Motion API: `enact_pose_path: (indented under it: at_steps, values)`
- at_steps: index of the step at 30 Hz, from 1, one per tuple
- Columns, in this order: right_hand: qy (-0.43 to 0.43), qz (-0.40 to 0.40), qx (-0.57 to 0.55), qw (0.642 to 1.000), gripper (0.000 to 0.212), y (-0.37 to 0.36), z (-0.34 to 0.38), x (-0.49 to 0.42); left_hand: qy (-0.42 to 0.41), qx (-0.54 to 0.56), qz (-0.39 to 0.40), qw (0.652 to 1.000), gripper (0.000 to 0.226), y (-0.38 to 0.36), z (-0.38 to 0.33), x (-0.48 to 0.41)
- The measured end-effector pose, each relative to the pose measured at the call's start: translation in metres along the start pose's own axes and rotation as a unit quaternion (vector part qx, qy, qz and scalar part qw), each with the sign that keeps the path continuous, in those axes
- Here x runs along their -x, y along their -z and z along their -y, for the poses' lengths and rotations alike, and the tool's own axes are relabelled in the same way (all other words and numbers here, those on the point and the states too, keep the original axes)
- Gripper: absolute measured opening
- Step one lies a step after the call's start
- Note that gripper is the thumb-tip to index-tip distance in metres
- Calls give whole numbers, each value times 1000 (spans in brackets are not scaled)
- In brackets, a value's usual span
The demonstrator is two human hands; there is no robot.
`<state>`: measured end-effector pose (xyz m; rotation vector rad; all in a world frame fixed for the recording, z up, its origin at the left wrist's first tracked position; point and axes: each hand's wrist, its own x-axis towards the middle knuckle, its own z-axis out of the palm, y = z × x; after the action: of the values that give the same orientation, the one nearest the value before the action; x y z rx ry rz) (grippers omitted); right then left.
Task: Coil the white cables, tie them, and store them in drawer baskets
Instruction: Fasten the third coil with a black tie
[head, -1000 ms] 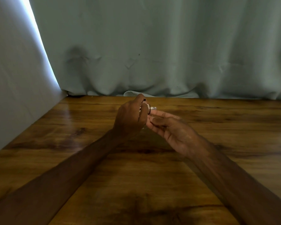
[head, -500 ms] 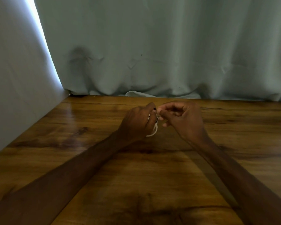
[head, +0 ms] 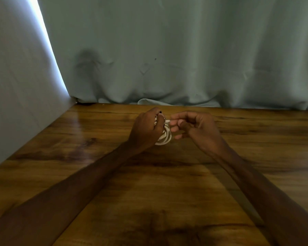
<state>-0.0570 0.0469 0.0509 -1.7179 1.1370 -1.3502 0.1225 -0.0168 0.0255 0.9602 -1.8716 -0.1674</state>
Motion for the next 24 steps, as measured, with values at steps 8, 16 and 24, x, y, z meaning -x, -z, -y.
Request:
enact_pose_path:
  at_steps: [8,16,24]
  values:
    - [83,-25,89,992,16,-18,-4,8,12,49,-10,999,30,-4,-10,1]
    - [133,-90,182,970,7,-3,3,2,24,111,-7,993,26,-6,-17,2]
    - [17,-80,-3,997,13,-2,4,2,-44,62,49,996,24,-1,-22,6]
